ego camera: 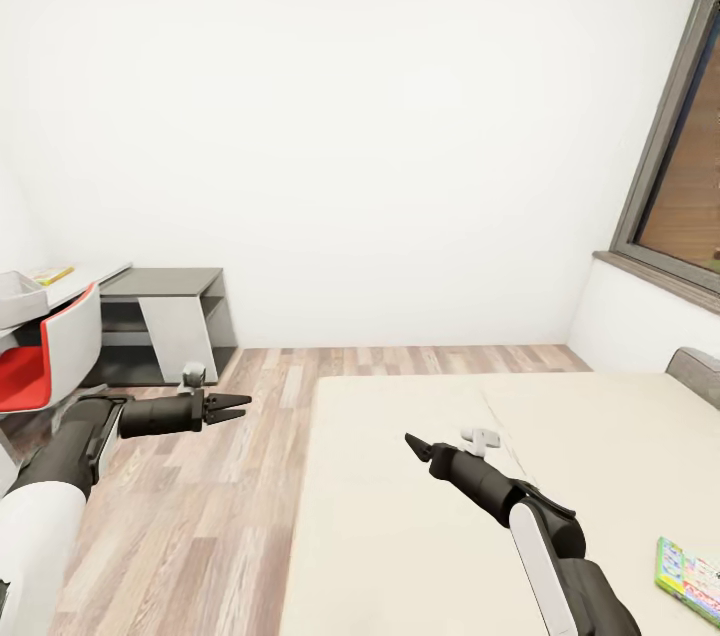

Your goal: Put all the toys in the child's room - the three board games (two on the bed and one on the table), the two jigsaw puzzles on the table, and the tennis ball on the table - inside the toy box on the table in the child's room.

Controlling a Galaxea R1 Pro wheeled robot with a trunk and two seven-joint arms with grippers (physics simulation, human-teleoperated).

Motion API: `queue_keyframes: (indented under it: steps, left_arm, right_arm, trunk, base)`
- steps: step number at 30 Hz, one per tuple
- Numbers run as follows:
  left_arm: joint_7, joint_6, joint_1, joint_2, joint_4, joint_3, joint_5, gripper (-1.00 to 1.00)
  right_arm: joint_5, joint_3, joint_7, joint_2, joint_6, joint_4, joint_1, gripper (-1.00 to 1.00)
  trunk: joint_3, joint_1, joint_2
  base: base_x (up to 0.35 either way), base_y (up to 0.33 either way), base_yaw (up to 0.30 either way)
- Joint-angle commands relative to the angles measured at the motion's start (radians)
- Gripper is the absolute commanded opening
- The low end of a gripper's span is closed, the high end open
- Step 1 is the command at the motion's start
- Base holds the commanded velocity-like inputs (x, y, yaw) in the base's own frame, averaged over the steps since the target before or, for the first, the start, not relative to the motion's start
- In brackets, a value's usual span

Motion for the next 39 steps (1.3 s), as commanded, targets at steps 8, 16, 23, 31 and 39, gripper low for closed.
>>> queue_keyframes:
  steps: [8, 16, 23, 31, 39]
  left_arm:
    - [-0.008, 0.011, -0.001, -0.001, -0.001, 0.003, -0.010, 1.00]
    - [-0.008, 0.012, -0.001, -0.001, -0.001, 0.003, -0.010, 1.00]
    - [-0.008, 0.012, -0.001, -0.001, -0.001, 0.003, -0.010, 1.00]
    - [-0.008, 0.011, -0.001, -0.001, -0.001, 0.003, -0.010, 1.00]
    - [-0.008, 0.010, -0.001, -0.001, -0.001, 0.003, -0.010, 1.00]
  right_arm:
    - [-0.002, -0.003, 0.004, 0.001, 0.007, 0.000, 0.000, 1.00]
    - [-0.002, -0.003, 0.004, 0.001, 0.006, 0.000, 0.000, 1.00]
    - [-0.001, -0.001, 0.004, 0.000, 0.007, -0.001, 0.000, 1.00]
    - [-0.001, 0.020, 0.004, 0.000, 0.007, -0.002, 0.000, 1.00]
    - [-0.001, 0.027, 0.004, 0.000, 0.007, -0.002, -0.001, 1.00]
  trunk:
    - [-0.001, 0.001, -0.001]
    - [-0.001, 0.001, -0.001]
    - [-0.001, 0.001, -0.001]
    - [-0.002, 0.001, -0.001]
    - [-0.005, 0.001, -0.001]
  base:
    - [0.000, -0.301, 0.000]
    - [0.000, -0.301, 0.000]
    - [0.000, -0.301, 0.000]
    - [0.000, -0.287, 0.019]
    - [0.000, -0.071, 0.107]
